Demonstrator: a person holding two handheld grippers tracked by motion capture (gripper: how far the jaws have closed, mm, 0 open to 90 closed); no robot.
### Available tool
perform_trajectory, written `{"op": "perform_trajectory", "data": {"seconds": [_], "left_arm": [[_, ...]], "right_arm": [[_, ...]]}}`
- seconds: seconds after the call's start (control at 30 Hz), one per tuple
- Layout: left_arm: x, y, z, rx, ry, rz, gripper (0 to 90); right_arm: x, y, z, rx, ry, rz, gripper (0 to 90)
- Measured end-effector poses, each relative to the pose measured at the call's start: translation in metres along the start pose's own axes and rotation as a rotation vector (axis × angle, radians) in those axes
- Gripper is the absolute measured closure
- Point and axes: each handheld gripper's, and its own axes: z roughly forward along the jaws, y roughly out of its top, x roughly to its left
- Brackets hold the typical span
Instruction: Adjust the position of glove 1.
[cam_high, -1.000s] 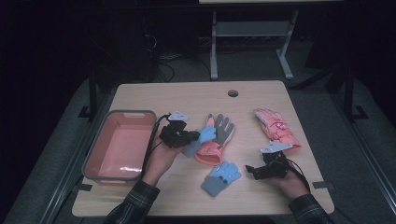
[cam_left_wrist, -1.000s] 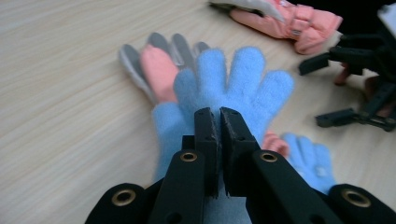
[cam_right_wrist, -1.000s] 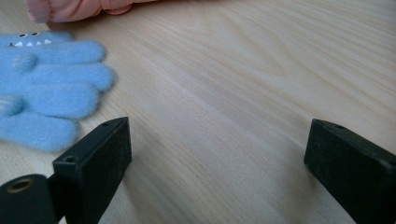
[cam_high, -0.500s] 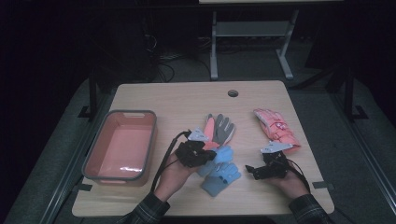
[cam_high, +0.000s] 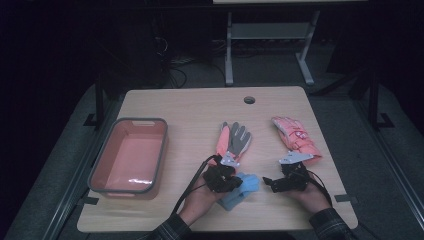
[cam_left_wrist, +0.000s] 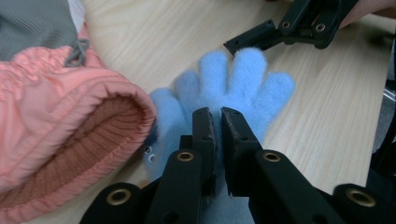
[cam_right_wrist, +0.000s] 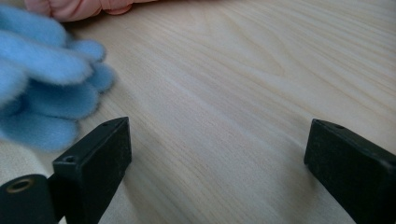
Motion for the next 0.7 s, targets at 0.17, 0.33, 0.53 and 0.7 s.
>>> {"op": "perform_trajectory", "data": {"seconds": [0.17, 0.33, 0.53, 0.7], "left_arm": [[0.003, -0.001, -0.005, -0.015, 0.009, -0.003, 63.9], [0.010, -0.007, -0.021, -0.034, 0.024, 0.000, 54.7], [0.026, -0.024, -0.037, -0.037, 0.025, -0.020, 52.0], [0.030, -0.039, -0.050, -0.041, 0.022, 0.014, 52.7]], "right_arm": [[0.000, 0.000, 0.000, 0.000, 0.000, 0.000, 6.8], [0.000, 0.000, 0.000, 0.000, 0.000, 0.000, 6.8], [0.000, 0.000, 0.000, 0.000, 0.000, 0.000, 6.8], [0.000, 0.000, 0.000, 0.000, 0.000, 0.000, 6.8]]}}
